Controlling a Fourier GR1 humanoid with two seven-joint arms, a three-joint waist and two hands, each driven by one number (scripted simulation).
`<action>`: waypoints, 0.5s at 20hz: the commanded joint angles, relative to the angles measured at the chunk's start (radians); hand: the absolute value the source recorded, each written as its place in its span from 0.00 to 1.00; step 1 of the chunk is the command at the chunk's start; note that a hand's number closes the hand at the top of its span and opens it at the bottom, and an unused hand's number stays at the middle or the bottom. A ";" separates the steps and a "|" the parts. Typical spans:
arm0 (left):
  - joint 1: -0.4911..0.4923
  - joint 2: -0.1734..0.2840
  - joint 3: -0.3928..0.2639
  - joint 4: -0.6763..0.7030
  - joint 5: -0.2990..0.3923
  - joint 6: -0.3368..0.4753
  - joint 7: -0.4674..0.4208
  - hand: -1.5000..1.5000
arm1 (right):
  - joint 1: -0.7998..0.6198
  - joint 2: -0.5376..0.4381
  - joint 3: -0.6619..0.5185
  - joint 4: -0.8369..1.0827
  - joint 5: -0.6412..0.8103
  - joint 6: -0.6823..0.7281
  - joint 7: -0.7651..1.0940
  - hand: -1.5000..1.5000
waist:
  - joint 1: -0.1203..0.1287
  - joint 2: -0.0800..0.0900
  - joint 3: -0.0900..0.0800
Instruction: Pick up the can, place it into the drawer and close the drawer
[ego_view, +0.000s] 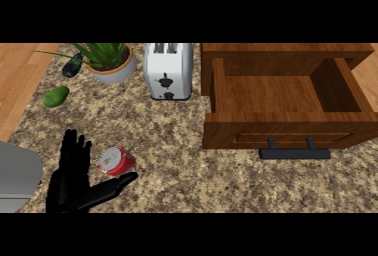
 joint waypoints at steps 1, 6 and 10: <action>-0.077 -0.001 0.071 0.128 0.034 -0.004 -0.065 0.00 | 0.015 0.027 -0.012 -0.039 -0.006 0.025 0.016 0.00 | -0.003 0.000 0.000; -0.010 0.032 0.136 0.228 0.095 -0.082 -0.183 0.00 | 0.082 0.059 -0.054 -0.058 -0.048 0.084 0.006 0.00 | -0.004 0.000 0.000; 0.053 -0.001 0.106 0.220 0.113 -0.060 -0.251 0.00 | 0.016 -0.008 -0.118 -0.001 -0.084 0.083 0.027 0.00 | 0.000 -0.001 0.000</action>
